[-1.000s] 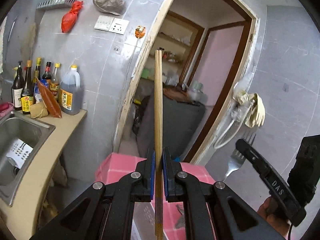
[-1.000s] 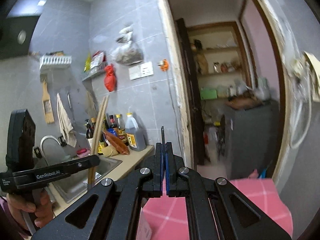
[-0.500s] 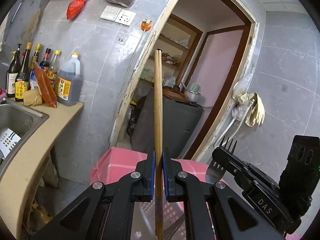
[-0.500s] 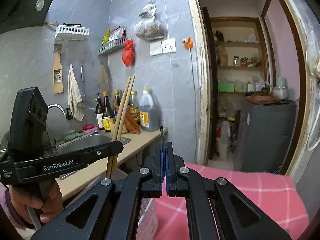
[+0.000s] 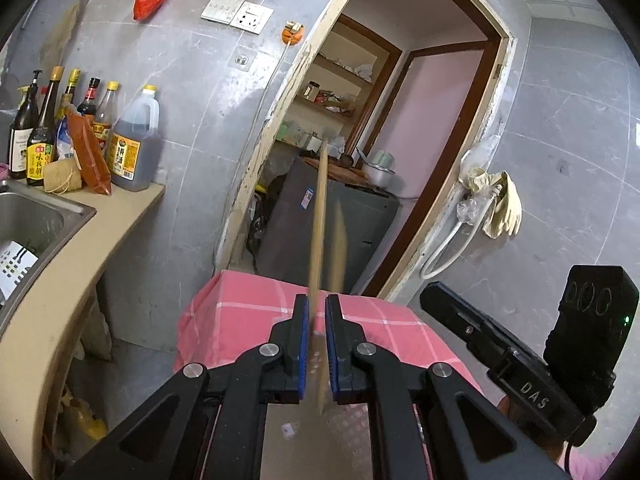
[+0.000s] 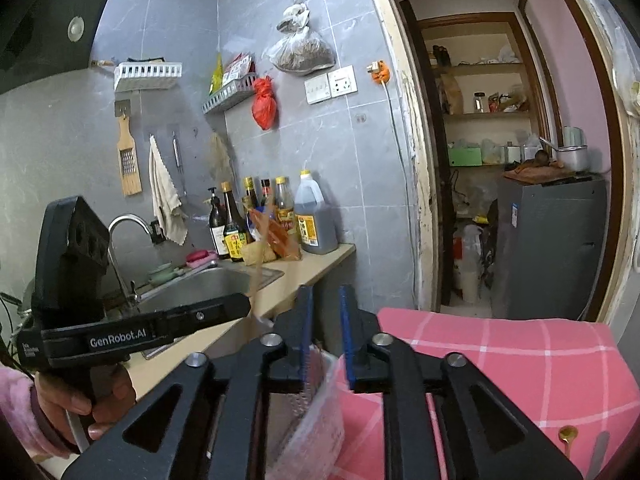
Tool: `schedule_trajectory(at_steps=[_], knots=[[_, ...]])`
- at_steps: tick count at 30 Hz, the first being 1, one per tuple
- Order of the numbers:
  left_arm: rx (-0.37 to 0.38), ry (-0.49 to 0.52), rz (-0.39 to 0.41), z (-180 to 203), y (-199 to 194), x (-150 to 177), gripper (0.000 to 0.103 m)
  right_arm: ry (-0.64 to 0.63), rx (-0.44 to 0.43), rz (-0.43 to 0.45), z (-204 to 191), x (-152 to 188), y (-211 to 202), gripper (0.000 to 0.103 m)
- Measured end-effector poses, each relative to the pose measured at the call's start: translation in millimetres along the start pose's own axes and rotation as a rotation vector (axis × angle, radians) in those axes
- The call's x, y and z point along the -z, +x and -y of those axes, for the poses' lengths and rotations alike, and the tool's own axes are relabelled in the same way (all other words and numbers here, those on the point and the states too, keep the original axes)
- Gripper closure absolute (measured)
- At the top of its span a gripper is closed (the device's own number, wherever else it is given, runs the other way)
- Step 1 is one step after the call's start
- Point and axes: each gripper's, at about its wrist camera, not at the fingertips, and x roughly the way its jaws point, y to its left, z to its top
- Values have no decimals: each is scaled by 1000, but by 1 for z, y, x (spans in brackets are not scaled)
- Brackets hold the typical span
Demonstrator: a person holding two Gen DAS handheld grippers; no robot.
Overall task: Organize utensils
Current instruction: 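Lift the chopsticks with the left tool and drop them into the white caddy, then grasp the metal peeler with the left tool while the right tool grasps the silver butter knife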
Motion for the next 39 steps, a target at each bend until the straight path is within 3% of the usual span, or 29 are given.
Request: schedule_trajectory(at_steps=[4, 6, 12, 14, 20, 30, 39], knots=[[-1, -21, 12, 1, -6, 1, 89, 23, 23, 31, 4, -5, -12, 75], [-7, -23, 21, 4, -10, 1, 81, 33, 51, 51, 6, -8, -21, 65], [-35, -17, 72, 29, -26, -3, 51, 62, 148, 115, 20, -18, -61, 36], [-66, 1, 94, 42, -32, -3, 31, 66, 173, 132, 25, -23, -75, 26], [-114, 64, 141, 88, -47, 6, 7, 62, 250, 169, 43, -27, -125, 5], [-156, 139, 150, 151, -49, 45, 1, 47, 347, 138, 78, -7, -184, 1], [-179, 170, 76, 183, -19, 95, 1, 73, 390, 44, 129, 32, -198, 1]])
